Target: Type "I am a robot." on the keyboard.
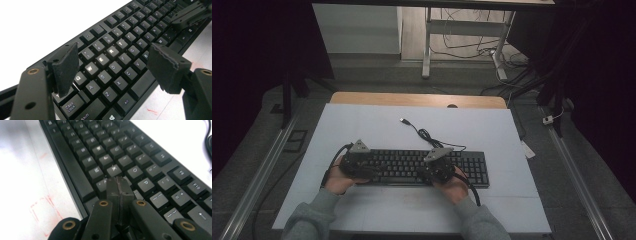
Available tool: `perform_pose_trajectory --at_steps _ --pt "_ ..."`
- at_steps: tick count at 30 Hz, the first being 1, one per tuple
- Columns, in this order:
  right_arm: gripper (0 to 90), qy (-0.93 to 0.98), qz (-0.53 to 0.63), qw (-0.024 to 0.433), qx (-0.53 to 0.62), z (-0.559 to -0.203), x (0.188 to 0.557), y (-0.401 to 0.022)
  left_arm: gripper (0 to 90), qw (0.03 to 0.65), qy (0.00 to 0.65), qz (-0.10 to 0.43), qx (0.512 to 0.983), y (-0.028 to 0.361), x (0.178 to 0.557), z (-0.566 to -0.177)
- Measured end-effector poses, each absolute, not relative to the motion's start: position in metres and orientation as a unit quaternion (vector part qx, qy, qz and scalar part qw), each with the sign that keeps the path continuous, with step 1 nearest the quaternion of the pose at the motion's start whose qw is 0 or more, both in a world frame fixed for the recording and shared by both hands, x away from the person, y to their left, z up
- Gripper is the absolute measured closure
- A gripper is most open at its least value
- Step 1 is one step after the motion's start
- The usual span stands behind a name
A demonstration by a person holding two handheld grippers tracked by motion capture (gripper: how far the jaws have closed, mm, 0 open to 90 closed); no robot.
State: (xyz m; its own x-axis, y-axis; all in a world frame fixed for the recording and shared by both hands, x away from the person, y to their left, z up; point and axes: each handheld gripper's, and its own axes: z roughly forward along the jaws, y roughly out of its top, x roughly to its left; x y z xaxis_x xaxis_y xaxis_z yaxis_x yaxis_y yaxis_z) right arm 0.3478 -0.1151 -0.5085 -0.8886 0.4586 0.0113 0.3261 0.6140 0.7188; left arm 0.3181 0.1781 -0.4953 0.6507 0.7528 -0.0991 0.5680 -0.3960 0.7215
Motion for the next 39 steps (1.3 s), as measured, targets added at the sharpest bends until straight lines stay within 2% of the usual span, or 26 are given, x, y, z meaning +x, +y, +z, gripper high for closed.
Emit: perform_pose_trajectory --at_steps 2,11,15,21,39 --pt "89.2 0.888 0.393 0.089 0.221 -0.505 0.348 -0.119 25.7 0.378 0.399 0.123 0.826 0.179 0.318 -0.495" --pt "62.0 0.864 0.419 0.128 0.248 -0.494 0.348 -0.143 25.7 0.379 0.4 0.128 0.825 0.179 0.318 -0.495" --pt "55.5 0.855 0.427 0.146 0.255 -0.49 0.348 -0.159 25.7 0.379 0.401 0.129 0.824 0.179 0.318 -0.495" --pt "53.5 0.844 0.432 0.154 0.277 -0.489 0.351 -0.18 25.7 0.38 0.401 0.133 0.823 0.179 0.318 -0.494" --pt "52.6 0.843 0.434 0.157 0.276 -0.488 0.346 -0.19 25.6 0.386 0.404 0.147 0.816 0.182 0.312 -0.494"
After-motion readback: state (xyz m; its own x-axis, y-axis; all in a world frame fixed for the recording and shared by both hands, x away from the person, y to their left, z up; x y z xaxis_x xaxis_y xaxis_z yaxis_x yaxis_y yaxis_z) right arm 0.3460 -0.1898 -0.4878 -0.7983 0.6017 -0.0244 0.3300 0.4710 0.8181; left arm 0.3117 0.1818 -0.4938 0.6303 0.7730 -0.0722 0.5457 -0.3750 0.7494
